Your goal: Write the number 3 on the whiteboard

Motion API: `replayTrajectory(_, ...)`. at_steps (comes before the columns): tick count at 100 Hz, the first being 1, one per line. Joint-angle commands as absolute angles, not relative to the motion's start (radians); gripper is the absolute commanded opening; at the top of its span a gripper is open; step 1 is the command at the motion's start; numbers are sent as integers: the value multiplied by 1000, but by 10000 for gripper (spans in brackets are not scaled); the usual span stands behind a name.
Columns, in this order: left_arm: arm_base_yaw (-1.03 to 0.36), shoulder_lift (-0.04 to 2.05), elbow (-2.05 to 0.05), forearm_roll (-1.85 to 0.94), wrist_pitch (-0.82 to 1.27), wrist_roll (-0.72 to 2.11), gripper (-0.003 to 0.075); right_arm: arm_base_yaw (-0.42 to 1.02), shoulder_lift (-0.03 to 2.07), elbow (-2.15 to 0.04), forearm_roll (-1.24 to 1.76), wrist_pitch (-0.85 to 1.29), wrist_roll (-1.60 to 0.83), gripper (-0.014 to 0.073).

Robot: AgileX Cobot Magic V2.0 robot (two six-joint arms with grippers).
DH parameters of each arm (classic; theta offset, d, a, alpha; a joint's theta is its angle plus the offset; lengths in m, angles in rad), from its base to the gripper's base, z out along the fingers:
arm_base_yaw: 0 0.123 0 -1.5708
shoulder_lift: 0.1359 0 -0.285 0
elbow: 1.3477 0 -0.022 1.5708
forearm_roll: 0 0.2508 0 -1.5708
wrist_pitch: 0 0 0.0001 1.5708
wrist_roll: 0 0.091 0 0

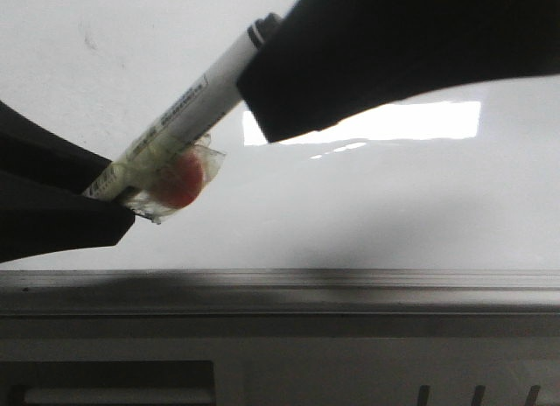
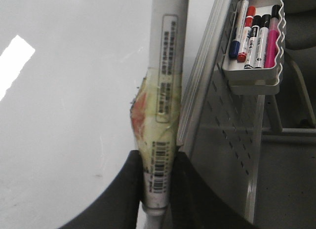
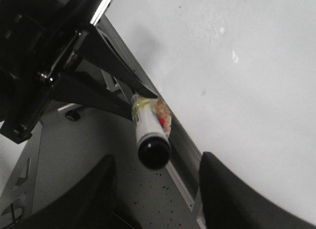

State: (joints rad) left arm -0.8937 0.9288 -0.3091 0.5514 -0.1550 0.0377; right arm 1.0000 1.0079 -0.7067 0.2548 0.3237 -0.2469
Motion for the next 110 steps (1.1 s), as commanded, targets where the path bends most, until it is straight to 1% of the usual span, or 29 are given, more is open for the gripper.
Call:
replayTrajectory(1,-894,924,-343,554,-245,36,-20,1016,1030,-766,263,235,-260,342)
replayTrajectory(33,-894,924,-343,558,-251,36,-20,1039,1117,-799,263,225,-260,342)
replayTrajectory(40,-894,924,-343,569,-251,36,-20,1039,1119,-799,263,213,-260,330)
replayTrajectory(45,-894,924,-343,571,-251,36,-20,1039,1119,-799,263,202,-260,289)
replayTrajectory(53,-894,924,-343,571,-249,36,-20,1039,1119,-799,263,190,-260,171)
replayTrajectory(54,-894,924,-343,571,-249,36,-20,1039,1119,-799,263,190,-260,171)
replayTrajectory(70,-894,924,-343,571,-249,36,-20,1039,1119,-799,263,215,-260,-74)
replayTrajectory(86,-894,924,-343,571,-244,36,-16,1039,1119,-799,263,215,-260,-66)
replayTrajectory(91,-894,924,-343,571,-247,36,3,1039,1119,-799,263,213,-260,-66)
replayTrajectory(95,-894,924,-343,571,-248,36,50,1039,1119,-799,263,211,-260,-66)
replayTrajectory(96,-894,924,-343,571,-248,36,50,1039,1119,-799,263,211,-260,-66)
replayTrajectory(103,-894,921,-343,571,-240,36,146,1039,1119,-799,254,207,-263,-66)
replayTrajectory(104,-894,921,-343,571,-234,36,178,1039,1119,-799,250,207,-263,-66)
replayTrajectory(110,-887,917,-343,567,-194,36,251,1039,1117,-799,246,204,-263,-66)
